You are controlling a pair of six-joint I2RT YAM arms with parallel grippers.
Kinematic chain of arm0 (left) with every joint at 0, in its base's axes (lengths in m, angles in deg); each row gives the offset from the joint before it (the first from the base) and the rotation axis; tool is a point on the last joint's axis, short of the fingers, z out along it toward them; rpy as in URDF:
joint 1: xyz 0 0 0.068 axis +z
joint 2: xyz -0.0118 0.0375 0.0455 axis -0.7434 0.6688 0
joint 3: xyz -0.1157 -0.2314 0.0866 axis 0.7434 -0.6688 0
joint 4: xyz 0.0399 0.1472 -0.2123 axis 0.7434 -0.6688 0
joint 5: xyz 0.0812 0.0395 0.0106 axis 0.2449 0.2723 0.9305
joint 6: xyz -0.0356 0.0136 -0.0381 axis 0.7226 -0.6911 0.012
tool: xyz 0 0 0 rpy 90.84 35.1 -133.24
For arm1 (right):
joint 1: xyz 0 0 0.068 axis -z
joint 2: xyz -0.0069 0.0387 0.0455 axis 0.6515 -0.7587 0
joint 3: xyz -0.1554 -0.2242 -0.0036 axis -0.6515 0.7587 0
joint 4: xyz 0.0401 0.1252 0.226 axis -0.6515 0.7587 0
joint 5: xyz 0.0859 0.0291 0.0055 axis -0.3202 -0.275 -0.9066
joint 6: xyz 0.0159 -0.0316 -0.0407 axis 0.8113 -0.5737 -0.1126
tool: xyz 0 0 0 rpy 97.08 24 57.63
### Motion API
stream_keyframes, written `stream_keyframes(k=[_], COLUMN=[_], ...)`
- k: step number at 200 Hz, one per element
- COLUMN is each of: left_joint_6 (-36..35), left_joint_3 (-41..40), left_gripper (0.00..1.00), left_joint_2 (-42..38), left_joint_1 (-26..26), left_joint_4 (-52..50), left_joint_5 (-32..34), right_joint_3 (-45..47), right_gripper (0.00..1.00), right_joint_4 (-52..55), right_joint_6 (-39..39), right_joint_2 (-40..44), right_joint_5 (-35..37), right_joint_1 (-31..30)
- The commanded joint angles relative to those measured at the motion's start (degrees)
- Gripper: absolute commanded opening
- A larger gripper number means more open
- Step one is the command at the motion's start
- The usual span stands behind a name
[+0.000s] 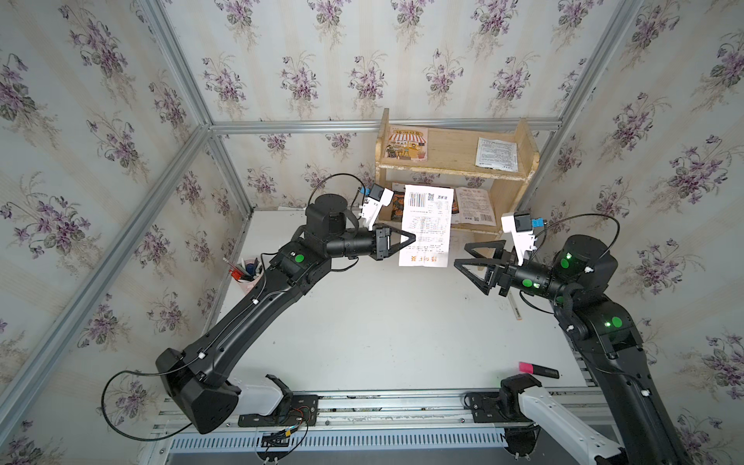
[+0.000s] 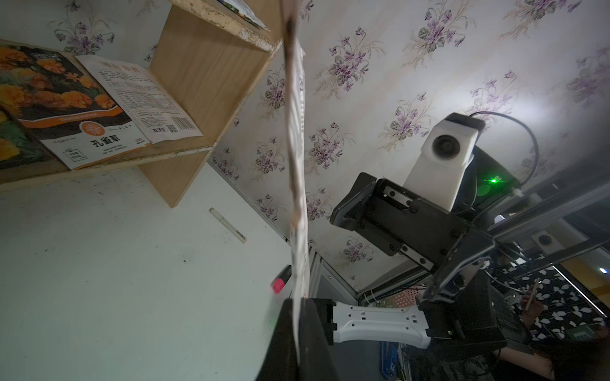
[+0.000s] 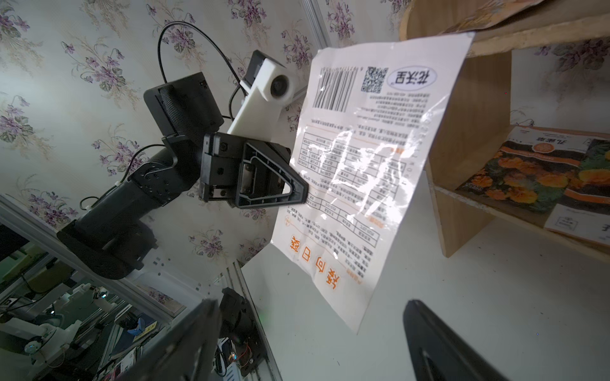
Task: Take the seed bag off the shelf
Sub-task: Pick up the seed packet from the shelf, then place the seed packet at the center of the board.
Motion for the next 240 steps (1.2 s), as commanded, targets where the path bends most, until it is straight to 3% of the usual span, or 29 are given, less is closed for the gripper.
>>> stream_keyframes(k=[1,30,85,151,187,240], left_joint_6=[-7.9,-11.4,-15.2,-20.0,-21.8,-23.1], left_joint_3=[-0.7,-5.2,-11.5,-11.8,-11.3,-8.4], left_gripper=[0.00,0.00,0.00,0.00,0.00,0.00], left_joint_2=[-1.1,-3.5,-4.1,3.6,11.9,20.2], left_joint_1=[0.9,3.6,12.7,18.2,20.8,23.5], left_joint_4=[-12.1,-18.4,-25.1,-27.6,-27.1,-28.2], left_joint_5=[3.8,8.6,10.5,15.4,17.1,21.1], right_joint_3=[0.6,3.4,11.3,20.6,23.3,24.4], right_gripper=[1.00,1.00,1.00,1.00,1.00,1.00], right_joint_4=[2.3,4.2,2.4,-5.5,-10.0,-15.0], right_joint_6=[-0.8,-1.2,-1.5,0.9,2.6,4.7], right_joint_2=[0.8,2.6,5.0,4.0,0.8,-5.5], right_joint_5=[5.1,9.7,15.3,34.5,42.3,47.7], right_joint_1=[-0.1,-0.1,-2.9,-23.5,-32.4,-40.8])
